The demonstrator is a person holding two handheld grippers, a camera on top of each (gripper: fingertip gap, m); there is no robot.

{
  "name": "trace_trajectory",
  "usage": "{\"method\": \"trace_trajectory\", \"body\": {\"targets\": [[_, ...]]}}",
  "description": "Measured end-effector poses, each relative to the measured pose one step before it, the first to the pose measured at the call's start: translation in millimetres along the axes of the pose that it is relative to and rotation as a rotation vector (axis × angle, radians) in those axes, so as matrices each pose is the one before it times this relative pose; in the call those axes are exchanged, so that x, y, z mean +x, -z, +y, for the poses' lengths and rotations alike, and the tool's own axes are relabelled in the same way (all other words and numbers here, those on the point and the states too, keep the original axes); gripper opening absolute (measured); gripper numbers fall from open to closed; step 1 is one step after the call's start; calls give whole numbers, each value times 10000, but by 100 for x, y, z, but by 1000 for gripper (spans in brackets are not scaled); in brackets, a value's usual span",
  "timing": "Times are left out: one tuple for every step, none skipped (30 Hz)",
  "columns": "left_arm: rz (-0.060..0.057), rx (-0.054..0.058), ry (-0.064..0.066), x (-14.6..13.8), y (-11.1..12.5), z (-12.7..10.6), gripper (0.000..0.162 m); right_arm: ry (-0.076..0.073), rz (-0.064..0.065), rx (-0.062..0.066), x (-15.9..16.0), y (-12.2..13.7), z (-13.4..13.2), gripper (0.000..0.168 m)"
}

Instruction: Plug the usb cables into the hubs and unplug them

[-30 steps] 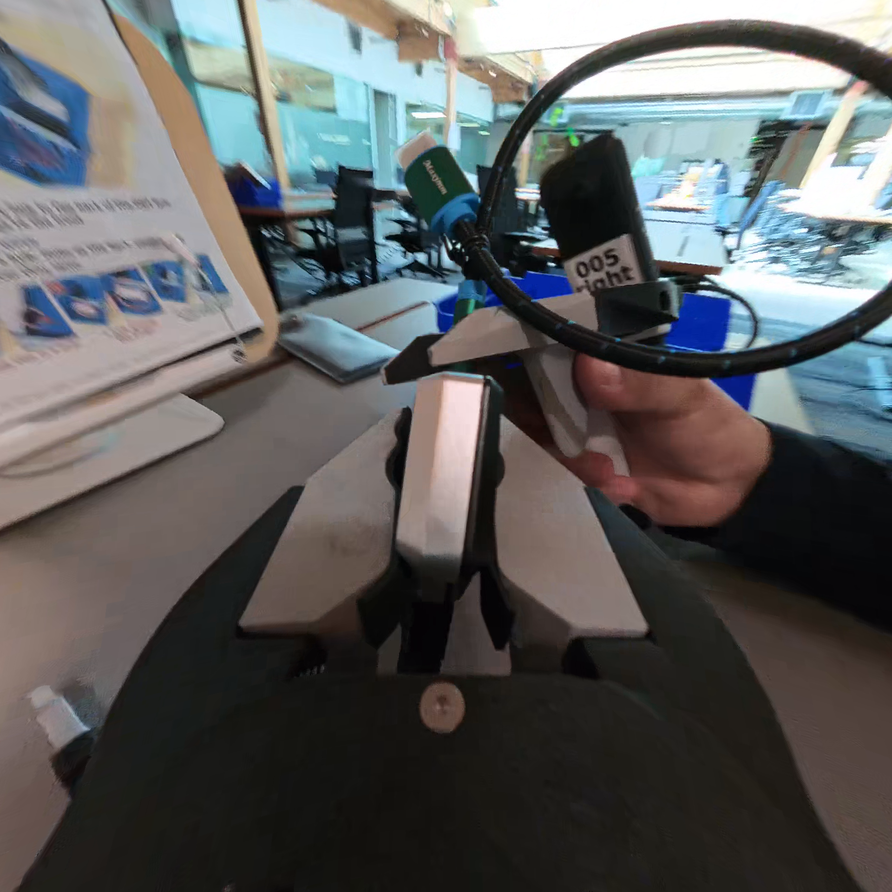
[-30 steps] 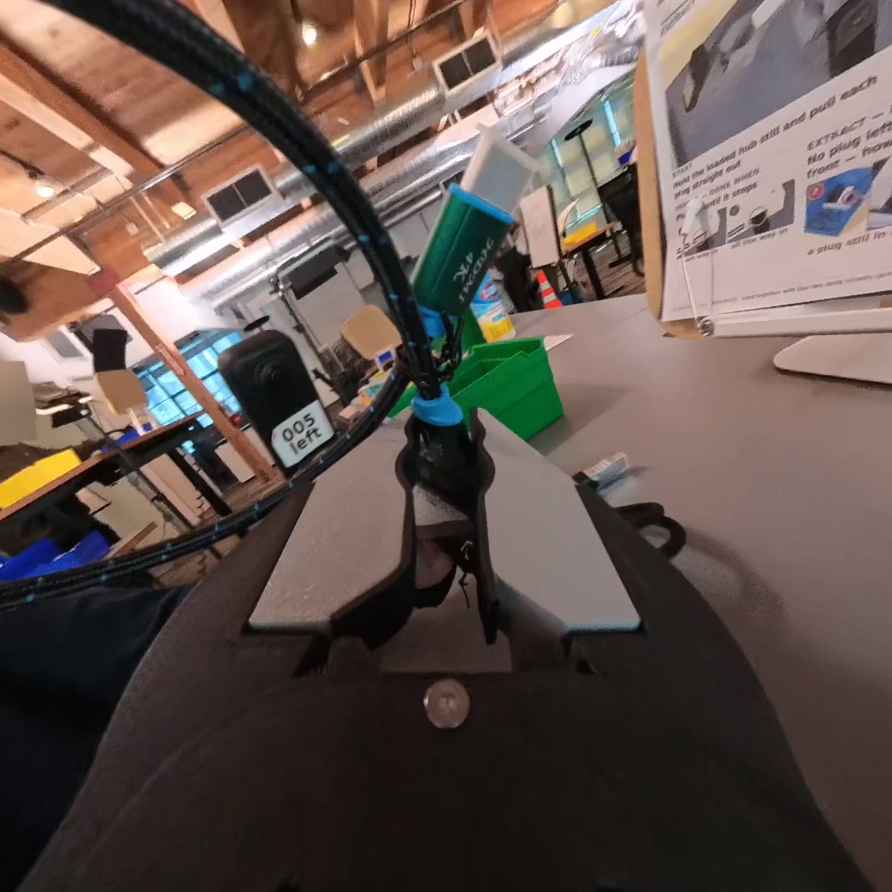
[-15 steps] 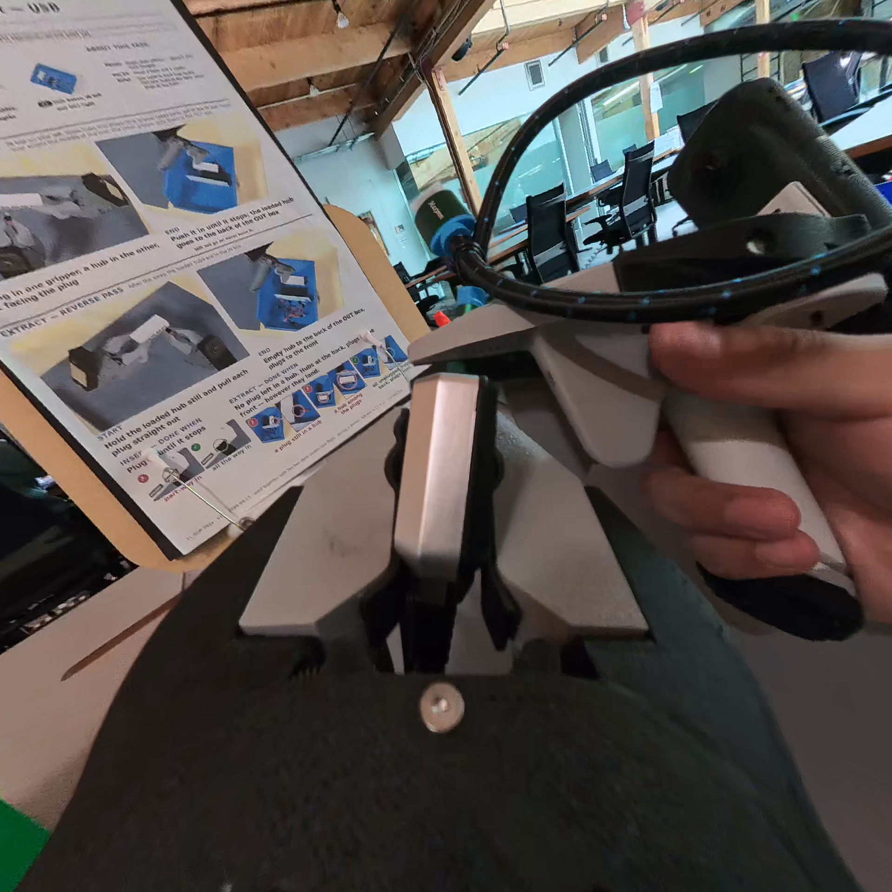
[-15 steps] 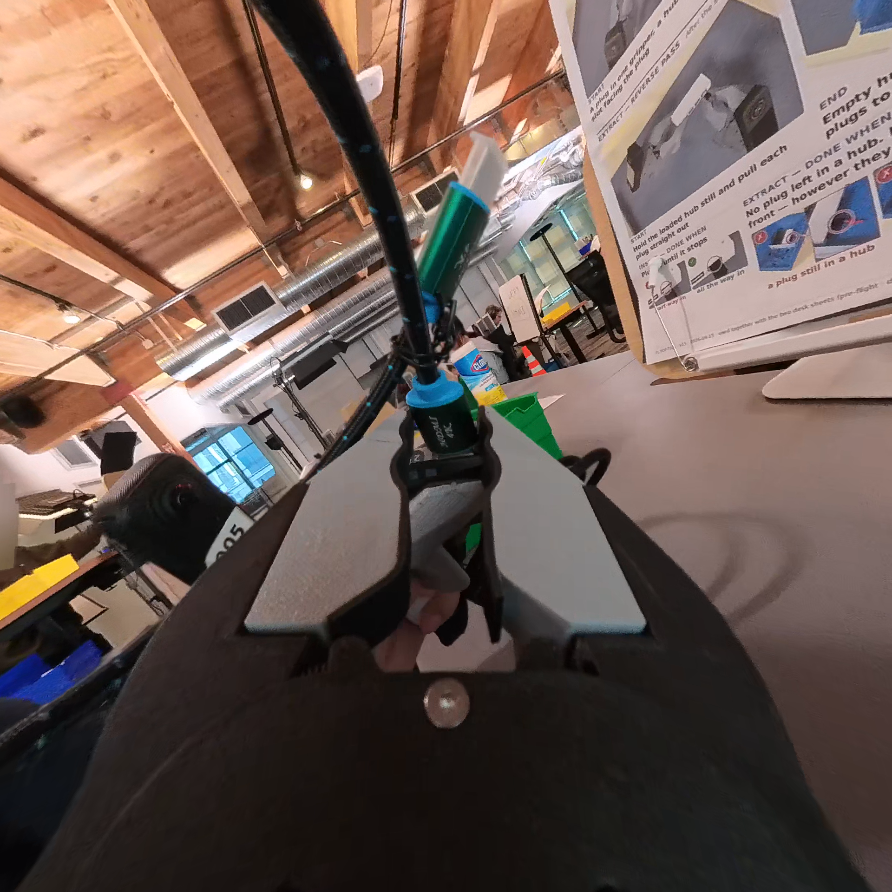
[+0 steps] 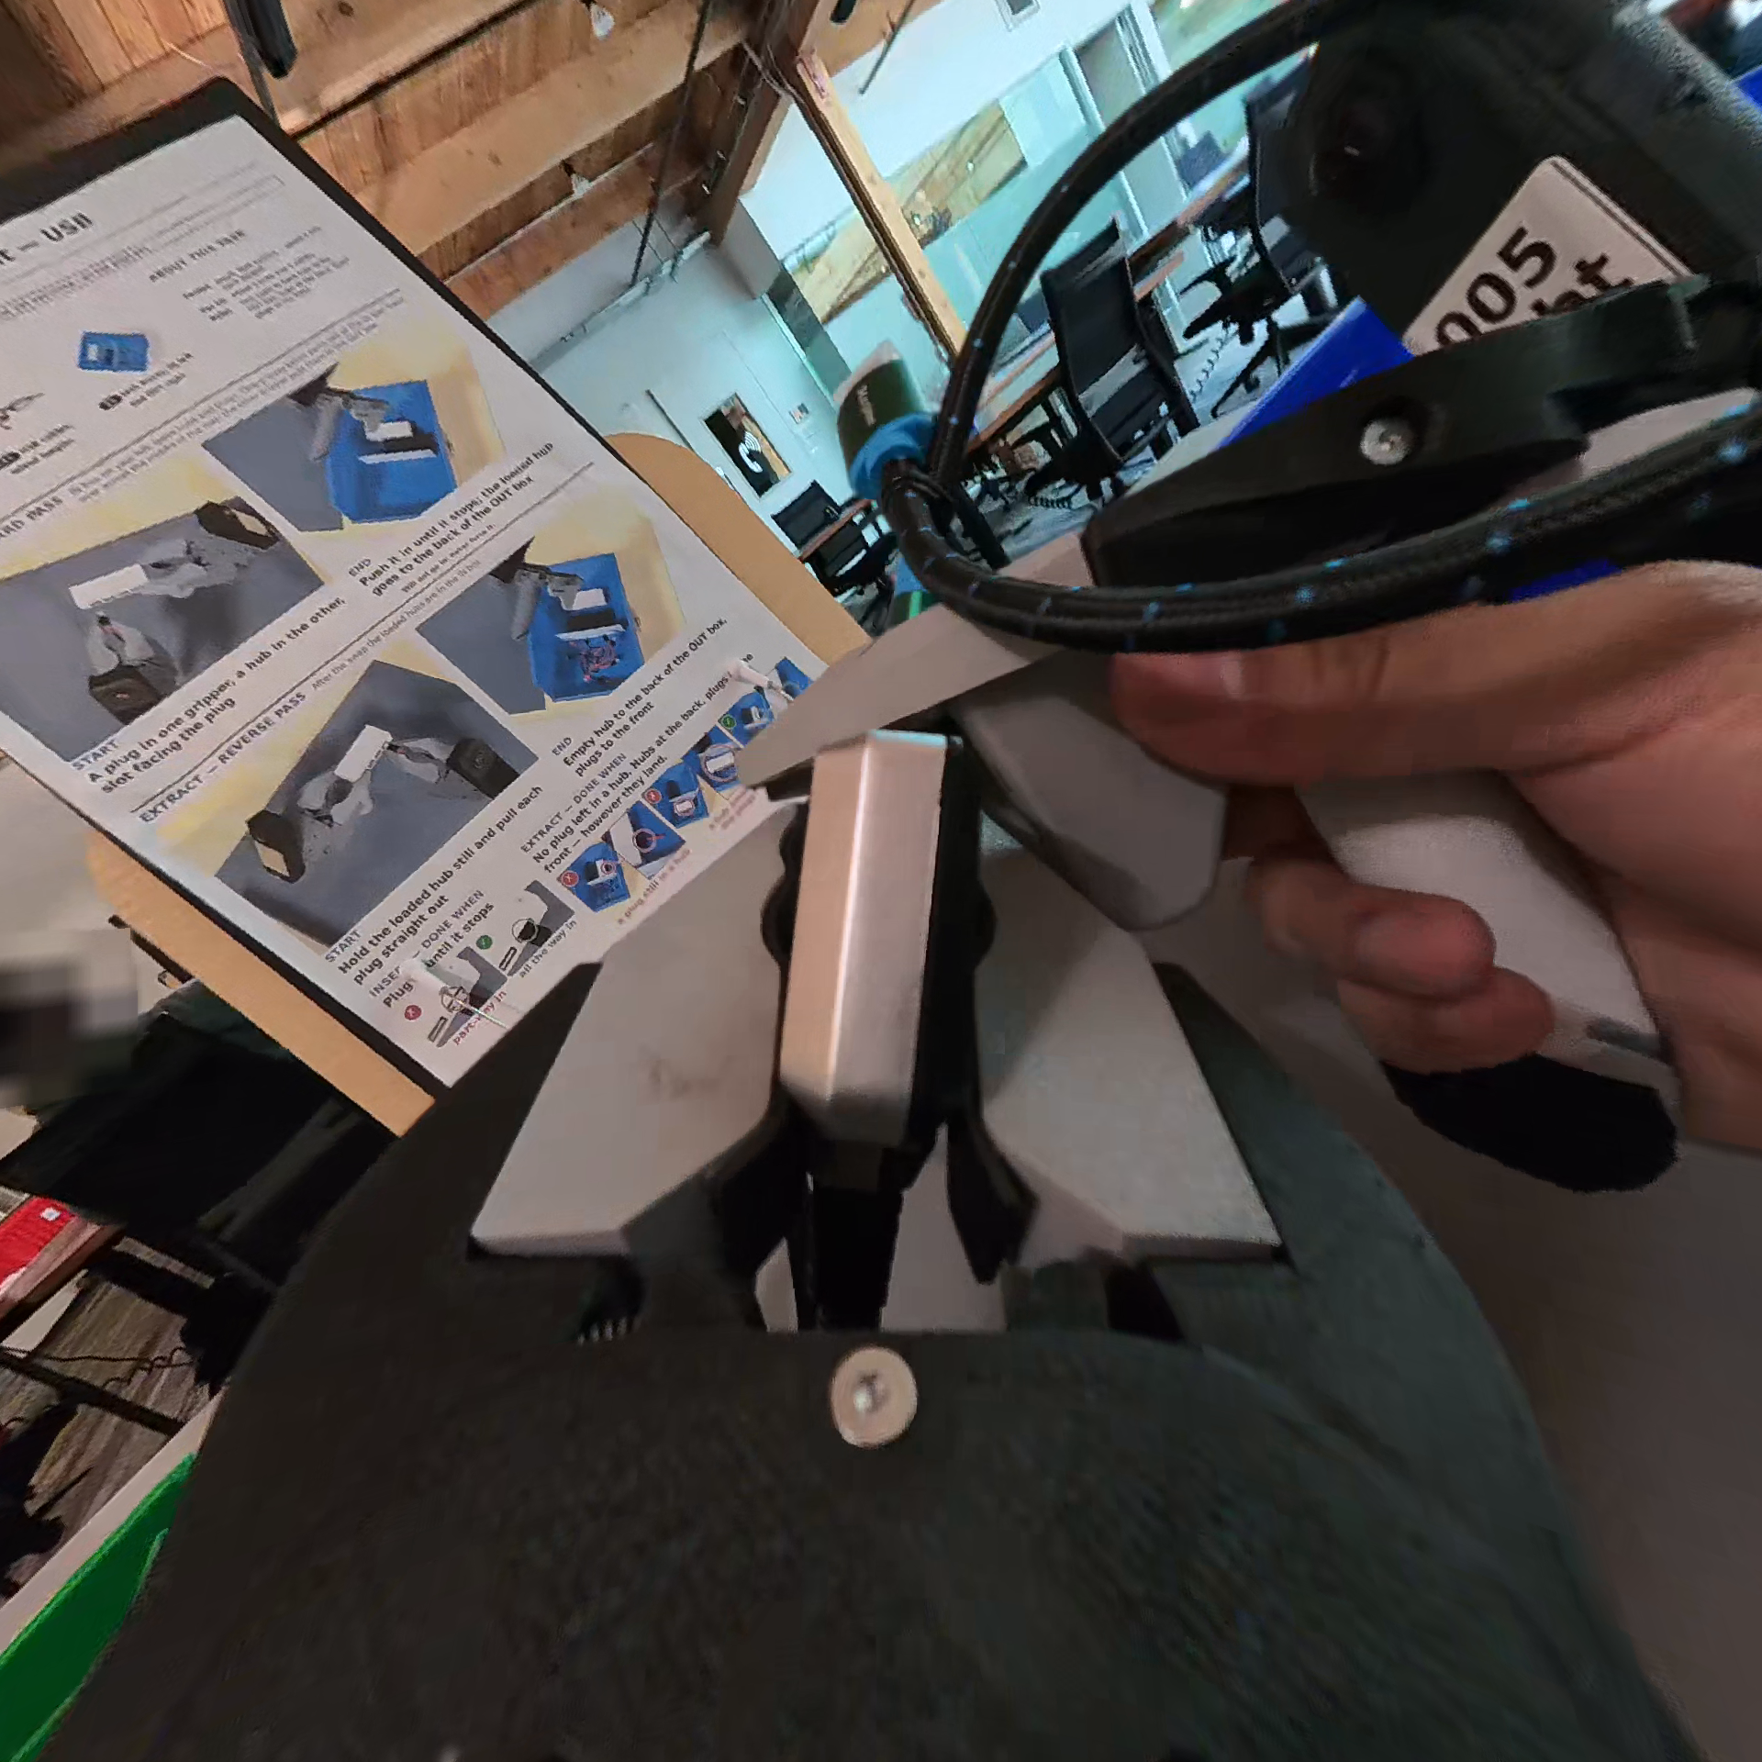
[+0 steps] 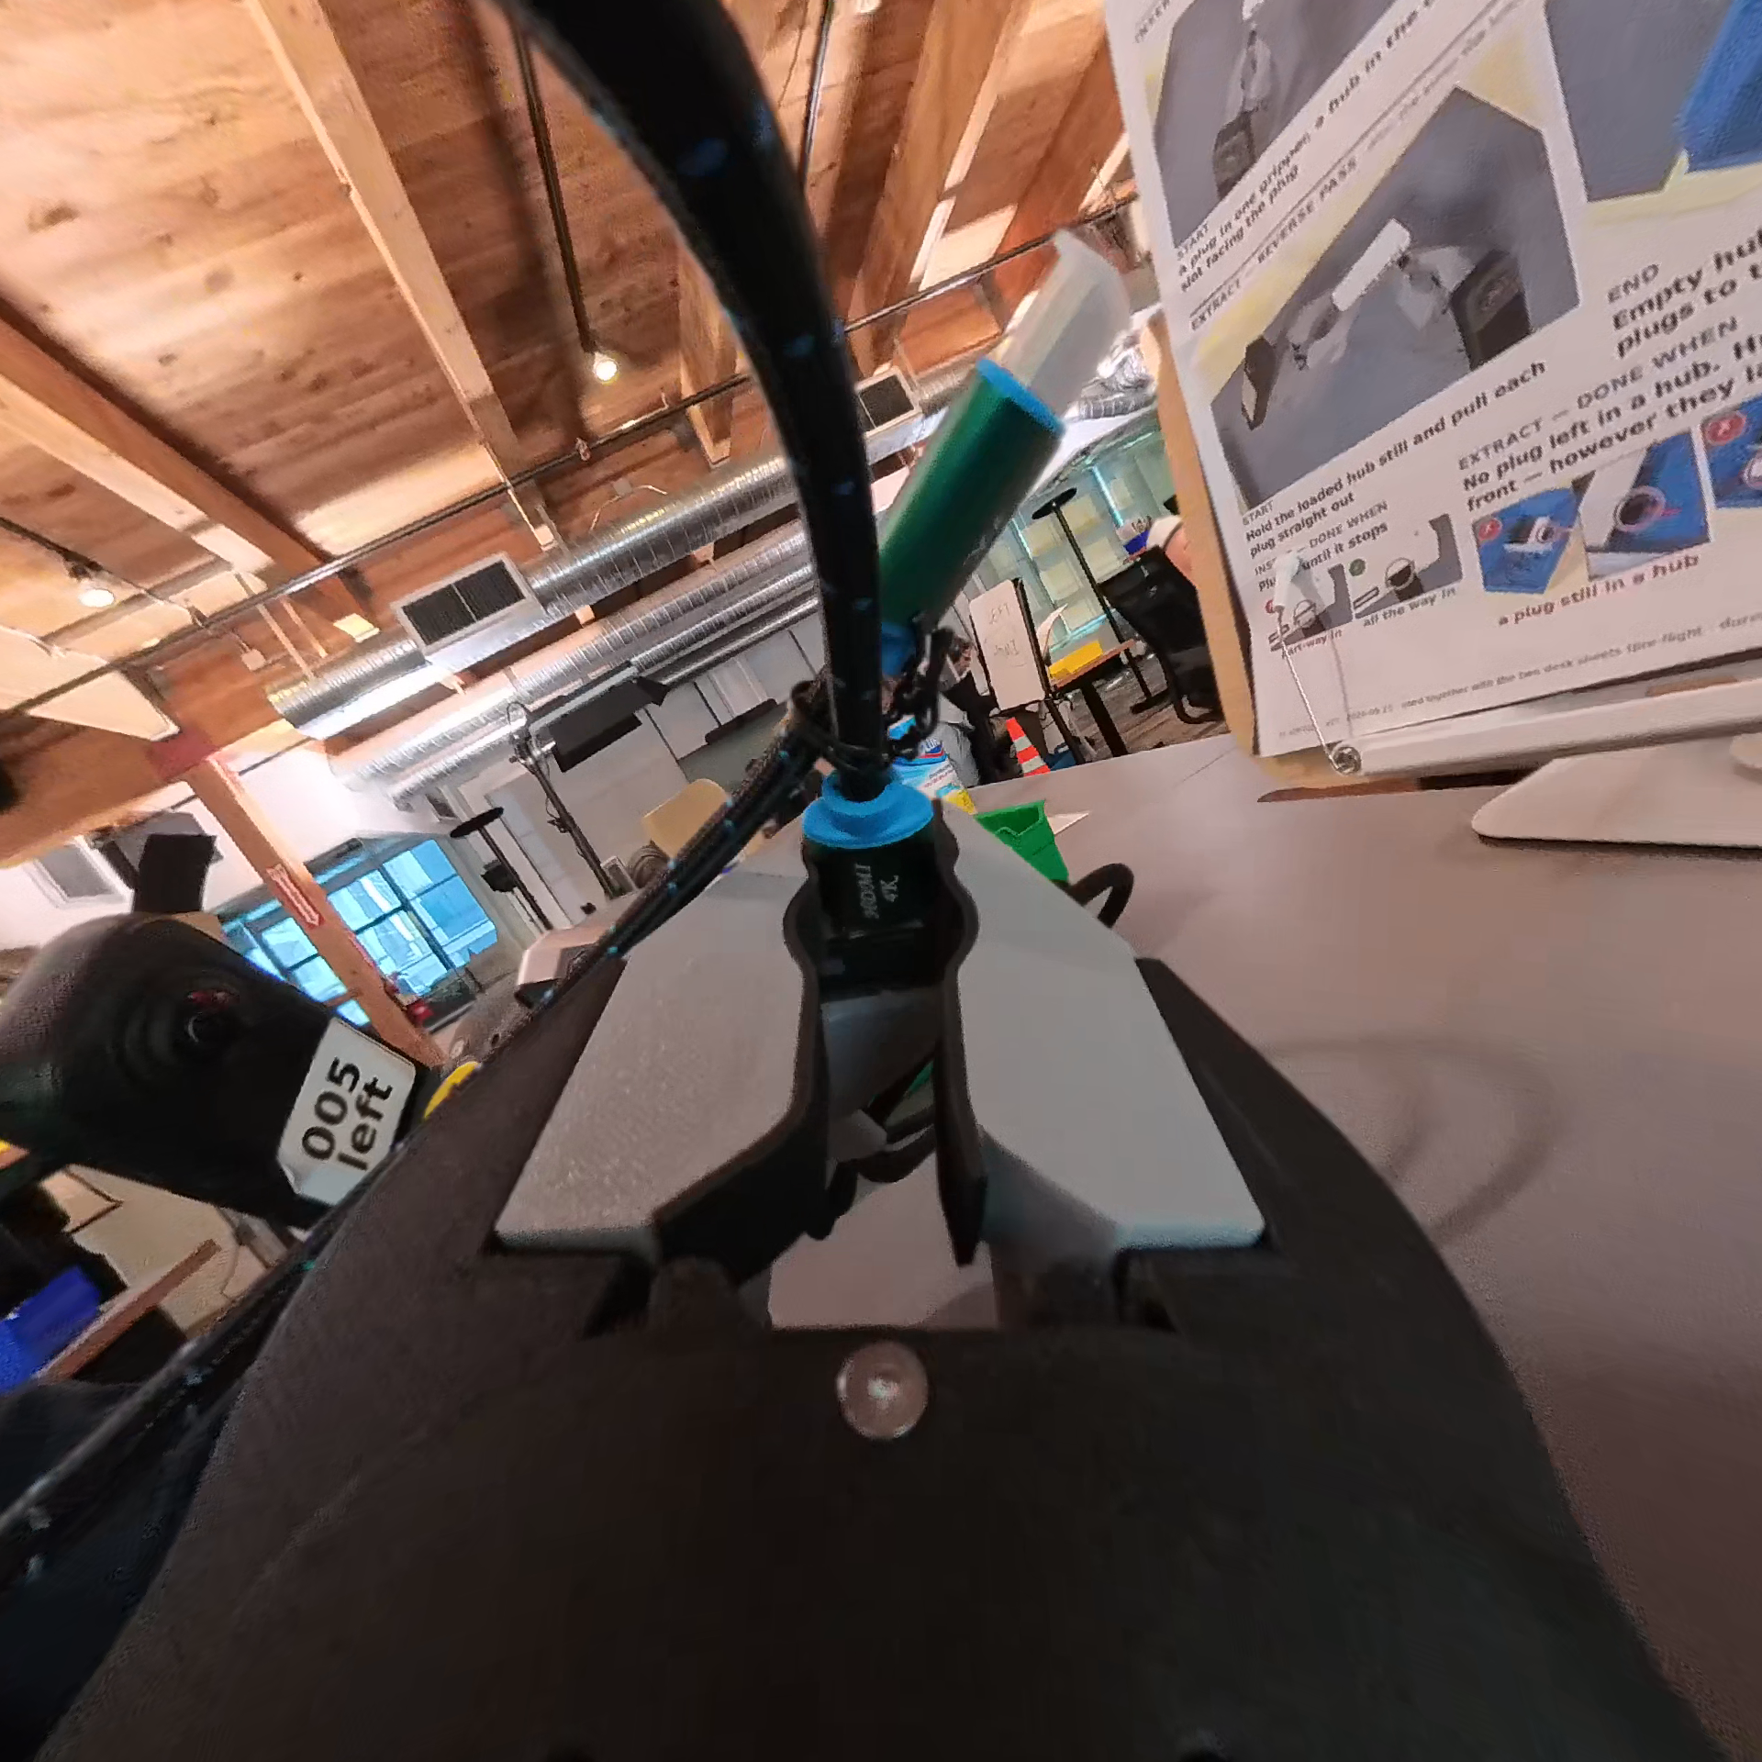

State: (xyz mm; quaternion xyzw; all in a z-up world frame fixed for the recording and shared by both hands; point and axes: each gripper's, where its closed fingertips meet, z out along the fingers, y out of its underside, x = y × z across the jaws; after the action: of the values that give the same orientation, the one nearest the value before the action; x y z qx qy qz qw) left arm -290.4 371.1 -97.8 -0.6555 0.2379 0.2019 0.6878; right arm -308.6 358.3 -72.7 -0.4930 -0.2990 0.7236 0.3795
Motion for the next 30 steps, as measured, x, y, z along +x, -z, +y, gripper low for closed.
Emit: {"method": "trace_trajectory", "body": {"targets": [[91,-125,40,87,-144,258,27,-326,84,-17,288,-50,29,15],[95,-133,104,74,-274,298,28,-326,102,62,369,-18,-41,15],[85,-9,243,17,-245,104,28,-256,60,94,279,19,-108,15],[12,9,76,68,-155,23,27,-89,40,50,143,37,-134,15],[-12,-109,-78,140,-121,8,28,-4,55,66,102,123,-163,15],[10,-74,-13,150,-91,-59,28,-24,38,89,67,147,-162,15],[24,-66,31,145,-110,26,28,-24,65,76,94,131,-111,15],[20,-45,47,75,-99,97,28,81,122,-19,140,82,-5,15],[58,4,106,77,-67,116,27,437,251,-94,30,43,58,14],[149,72,264,101,-26,49,28,1158,480,-220,-157,-25,-7,14],[160,183,448,-11,78,-148,28,2105,697,-417,-342,-52,-157,15],[146,222,503,-153,209,-300,28,2218,627,-259,-544,47,-674,15],[27,167,253,-177,244,-261,28,1132,230,87,-551,73,-833,16],[-150,44,-133,-184,214,-150,28,-27,-97,148,-294,-42,-259,15],[-124,-182,-226,-47,-28,291,28,-418,-60,87,70,-56,247,15],[30,-81,29,49,-133,331,28,-134,123,35,195,-8,270,15],[124,41,187,52,-27,88,27,325,215,-27,36,50,82,15],[35,-14,83,-15,15,66,27,618,269,-28,-39,110,-91,16],[3,6,7,-19,1,49,27,507,225,39,-13,101,-207,16],[41,18,55,-12,-10,-20,26,28,49,81,18,23,-136,16],[-22,-17,10,-39,-19,-48,26,-612,-228,100,-21,-119,7,15],[-82,-97,-64,-47,-26,92,26,-1218,-363,236,239,-61,-92,16],[-214,-275,-48,-394,63,593,26,-1565,36,895,1539,708,-1120,16],[-38,-168,84,-585,230,816,25,-1948,164,1301,2640,1472,-2173,15],[-124,-224,254,-1030,345,945,26,-1821,-19,1056,2540,1436,-2400,14],[-133,-46,152,-1028,267,614,26,-767,28,120,1602,824,-1194,15],[-47,68,215,-642,38,234,26,255,135,-878,590,143,635,16],[145,212,288,-39,-142,-250,27,819,117,-781,-317,-246,922,15],[107,107,235,203,-262,-283,27,969,49,-384,-876,-436,506,15],[85,42,125,346,-288,-160,27,758,-128,-430,-1114,-664,623,15]]}}
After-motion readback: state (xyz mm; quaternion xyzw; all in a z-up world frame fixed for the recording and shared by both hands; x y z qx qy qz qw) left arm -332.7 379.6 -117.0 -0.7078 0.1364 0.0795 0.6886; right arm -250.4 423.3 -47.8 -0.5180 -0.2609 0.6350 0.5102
